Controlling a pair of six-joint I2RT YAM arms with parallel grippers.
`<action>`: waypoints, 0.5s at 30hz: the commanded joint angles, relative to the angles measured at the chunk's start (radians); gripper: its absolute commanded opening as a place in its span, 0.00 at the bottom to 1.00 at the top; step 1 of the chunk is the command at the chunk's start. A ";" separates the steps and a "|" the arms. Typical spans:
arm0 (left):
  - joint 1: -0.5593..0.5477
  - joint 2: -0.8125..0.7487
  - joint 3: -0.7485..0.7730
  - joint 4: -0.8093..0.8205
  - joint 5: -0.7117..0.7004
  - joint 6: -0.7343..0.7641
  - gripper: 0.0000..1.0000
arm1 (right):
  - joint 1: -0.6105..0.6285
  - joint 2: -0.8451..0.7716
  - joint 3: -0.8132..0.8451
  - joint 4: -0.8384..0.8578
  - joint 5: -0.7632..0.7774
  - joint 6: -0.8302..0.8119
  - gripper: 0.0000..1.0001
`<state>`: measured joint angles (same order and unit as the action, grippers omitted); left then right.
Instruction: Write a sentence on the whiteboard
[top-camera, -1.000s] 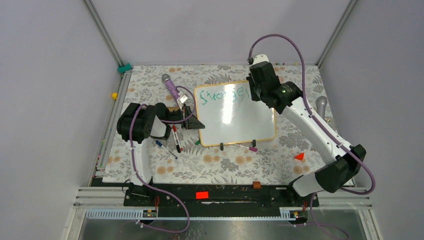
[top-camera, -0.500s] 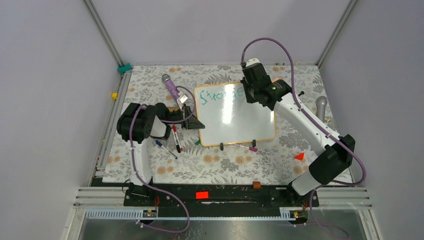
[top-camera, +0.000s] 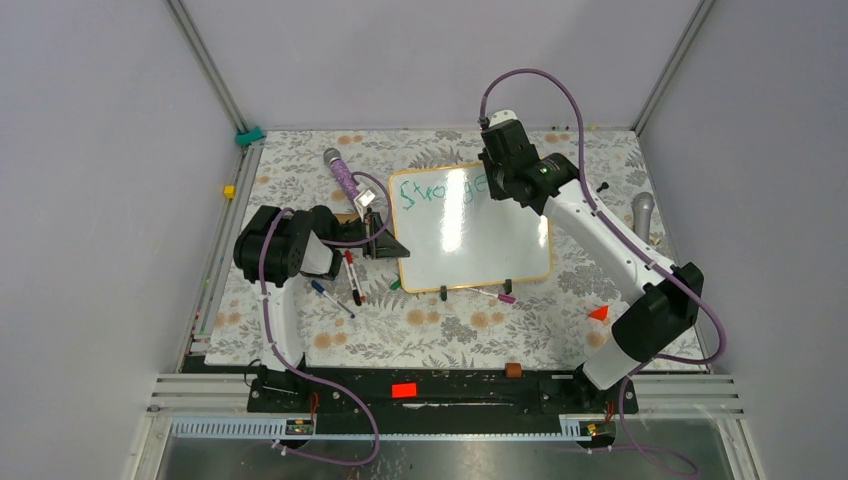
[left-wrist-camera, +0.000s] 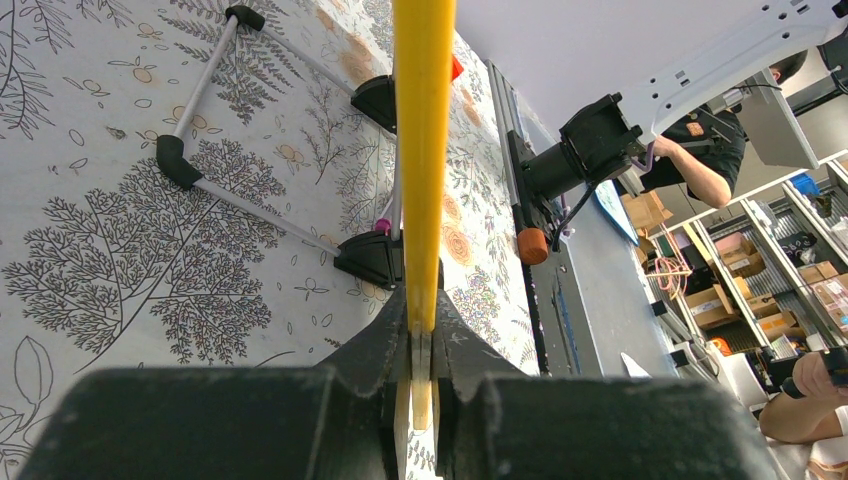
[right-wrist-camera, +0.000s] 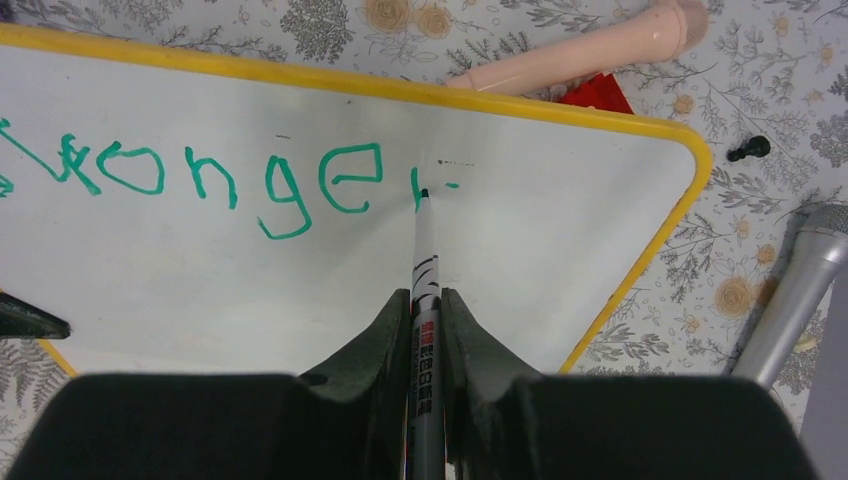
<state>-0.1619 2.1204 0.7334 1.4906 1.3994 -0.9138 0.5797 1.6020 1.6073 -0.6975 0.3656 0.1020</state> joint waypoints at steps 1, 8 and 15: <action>0.005 -0.001 -0.003 -0.010 0.031 -0.004 0.00 | -0.006 0.020 0.059 0.010 0.070 0.002 0.00; 0.005 -0.001 -0.003 -0.010 0.031 -0.005 0.00 | -0.008 0.020 0.066 -0.001 0.105 0.002 0.00; 0.004 -0.002 -0.003 -0.010 0.033 -0.004 0.00 | -0.008 -0.038 0.049 0.008 0.040 0.006 0.00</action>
<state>-0.1619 2.1204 0.7334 1.4902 1.3994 -0.9146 0.5797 1.6184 1.6352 -0.6991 0.4274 0.1020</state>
